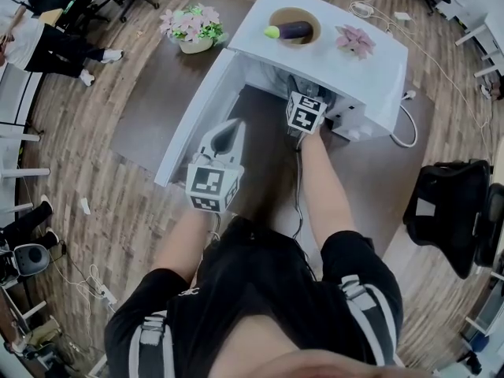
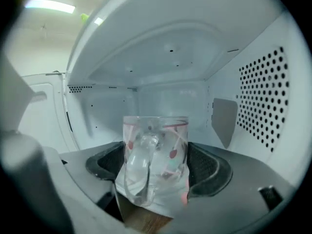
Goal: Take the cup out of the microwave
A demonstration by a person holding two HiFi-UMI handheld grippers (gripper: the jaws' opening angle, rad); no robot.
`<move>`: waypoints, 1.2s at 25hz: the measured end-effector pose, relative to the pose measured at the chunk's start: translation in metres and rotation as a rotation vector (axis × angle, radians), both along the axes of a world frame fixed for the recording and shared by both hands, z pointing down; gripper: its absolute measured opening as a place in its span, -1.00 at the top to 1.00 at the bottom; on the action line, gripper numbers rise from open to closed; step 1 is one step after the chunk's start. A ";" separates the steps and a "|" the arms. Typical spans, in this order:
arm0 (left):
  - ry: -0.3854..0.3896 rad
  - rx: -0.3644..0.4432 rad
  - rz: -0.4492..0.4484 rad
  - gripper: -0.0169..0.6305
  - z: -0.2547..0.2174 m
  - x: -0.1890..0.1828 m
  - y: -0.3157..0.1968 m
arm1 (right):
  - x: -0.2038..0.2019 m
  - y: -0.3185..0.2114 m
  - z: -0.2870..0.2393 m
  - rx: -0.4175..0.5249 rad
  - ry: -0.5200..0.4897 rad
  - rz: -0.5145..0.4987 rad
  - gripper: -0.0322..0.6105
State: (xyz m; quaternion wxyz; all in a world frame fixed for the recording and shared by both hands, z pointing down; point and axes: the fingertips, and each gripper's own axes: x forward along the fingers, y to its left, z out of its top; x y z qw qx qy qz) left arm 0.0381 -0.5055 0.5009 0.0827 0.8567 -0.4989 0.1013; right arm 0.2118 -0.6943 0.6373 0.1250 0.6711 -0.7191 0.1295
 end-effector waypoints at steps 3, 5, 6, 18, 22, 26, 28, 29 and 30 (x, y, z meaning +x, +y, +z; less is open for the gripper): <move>0.001 0.006 0.009 0.94 -0.004 0.003 0.008 | -0.004 0.022 -0.002 0.003 -0.017 -0.017 -0.36; 0.001 0.010 0.015 0.94 -0.006 0.003 0.015 | -0.007 0.038 -0.002 0.003 -0.015 -0.036 -0.36; 0.002 0.013 0.018 0.94 -0.007 0.004 0.017 | -0.009 0.045 -0.002 0.003 -0.014 -0.044 -0.36; 0.031 0.046 0.044 0.94 -0.023 0.002 0.043 | -0.034 0.124 -0.054 0.135 -0.024 -0.121 -0.35; 0.050 0.070 0.039 0.94 -0.037 -0.006 0.051 | -0.041 0.156 -0.097 0.208 -0.040 -0.117 -0.35; 0.066 0.104 0.037 0.94 -0.055 -0.011 0.059 | -0.041 0.187 -0.146 0.297 -0.040 -0.104 -0.35; 0.074 0.120 0.040 0.94 -0.064 -0.012 0.064 | -0.040 0.201 -0.168 0.333 -0.037 -0.097 -0.35; 0.078 0.128 0.043 0.94 -0.069 -0.013 0.066 | -0.040 0.209 -0.179 0.349 -0.039 -0.093 -0.35; 0.081 0.135 0.045 0.94 -0.073 -0.013 0.069 | -0.039 0.216 -0.189 0.364 -0.041 -0.090 -0.35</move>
